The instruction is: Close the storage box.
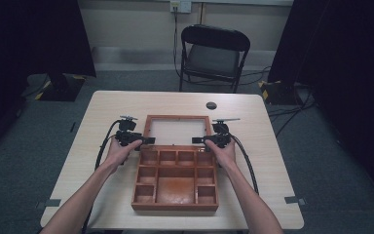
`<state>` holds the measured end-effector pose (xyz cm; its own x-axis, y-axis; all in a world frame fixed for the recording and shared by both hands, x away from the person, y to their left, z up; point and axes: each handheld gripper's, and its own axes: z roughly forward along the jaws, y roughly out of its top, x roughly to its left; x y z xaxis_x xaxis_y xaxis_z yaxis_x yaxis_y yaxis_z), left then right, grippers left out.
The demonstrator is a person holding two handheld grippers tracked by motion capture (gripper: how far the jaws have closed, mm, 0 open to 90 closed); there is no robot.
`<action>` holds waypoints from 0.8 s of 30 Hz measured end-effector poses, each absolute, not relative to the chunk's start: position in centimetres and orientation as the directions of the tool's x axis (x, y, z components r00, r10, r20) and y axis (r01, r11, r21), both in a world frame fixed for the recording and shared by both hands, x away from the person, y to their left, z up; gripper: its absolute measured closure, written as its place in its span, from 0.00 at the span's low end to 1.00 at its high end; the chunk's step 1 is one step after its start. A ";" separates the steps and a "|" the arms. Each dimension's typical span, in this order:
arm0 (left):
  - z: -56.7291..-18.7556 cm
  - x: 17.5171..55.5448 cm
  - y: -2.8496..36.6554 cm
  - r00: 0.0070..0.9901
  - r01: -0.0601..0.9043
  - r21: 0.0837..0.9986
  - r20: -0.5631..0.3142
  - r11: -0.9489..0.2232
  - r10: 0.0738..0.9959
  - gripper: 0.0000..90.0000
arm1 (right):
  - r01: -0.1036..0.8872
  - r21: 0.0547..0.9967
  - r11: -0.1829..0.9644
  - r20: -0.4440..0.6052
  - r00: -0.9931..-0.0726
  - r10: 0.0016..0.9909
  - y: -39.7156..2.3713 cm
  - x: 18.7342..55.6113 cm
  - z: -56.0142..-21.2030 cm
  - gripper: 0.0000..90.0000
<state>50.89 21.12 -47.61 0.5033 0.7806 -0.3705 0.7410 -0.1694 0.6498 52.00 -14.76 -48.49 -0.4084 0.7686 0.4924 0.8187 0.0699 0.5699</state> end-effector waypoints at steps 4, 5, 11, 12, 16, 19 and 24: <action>-47.8 51.0 21.3 0.499 0.746 0.647 -0.383 -0.160 0.777 0.19 | 0.817 0.572 0.074 0.494 -0.415 0.764 -14.9 52.0 -48.5 0.15; -47.8 50.9 21.2 0.498 0.748 0.645 -0.387 -0.157 0.776 0.19 | 0.813 0.578 0.074 0.490 -0.418 0.765 -15.0 51.9 -48.5 0.16; -48.1 50.9 21.0 0.485 0.759 0.639 -0.426 -0.126 0.764 0.19 | 0.797 0.601 0.067 0.478 -0.425 0.768 -15.0 51.7 -48.5 0.16; -48.1 50.9 20.9 0.489 0.755 0.642 -0.422 -0.129 0.764 0.19 | 0.797 0.601 0.067 0.478 -0.425 0.768 -15.0 51.7 -48.5 0.16; -48.3 50.9 20.8 0.490 0.760 0.638 -0.437 -0.124 0.754 0.19 | 0.794 0.604 0.075 0.472 -0.432 0.769 -15.1 51.6 -48.4 0.16; -48.3 51.0 20.8 0.491 0.766 0.632 -0.453 -0.121 0.744 0.19 | 0.789 0.610 0.075 0.463 -0.432 0.774 -15.1 51.6 -48.3 0.17; -48.0 51.0 20.8 0.505 0.762 0.634 -0.453 -0.133 0.735 0.22 | 0.769 0.634 0.089 0.432 -0.446 0.784 -15.3 51.4 -47.6 0.23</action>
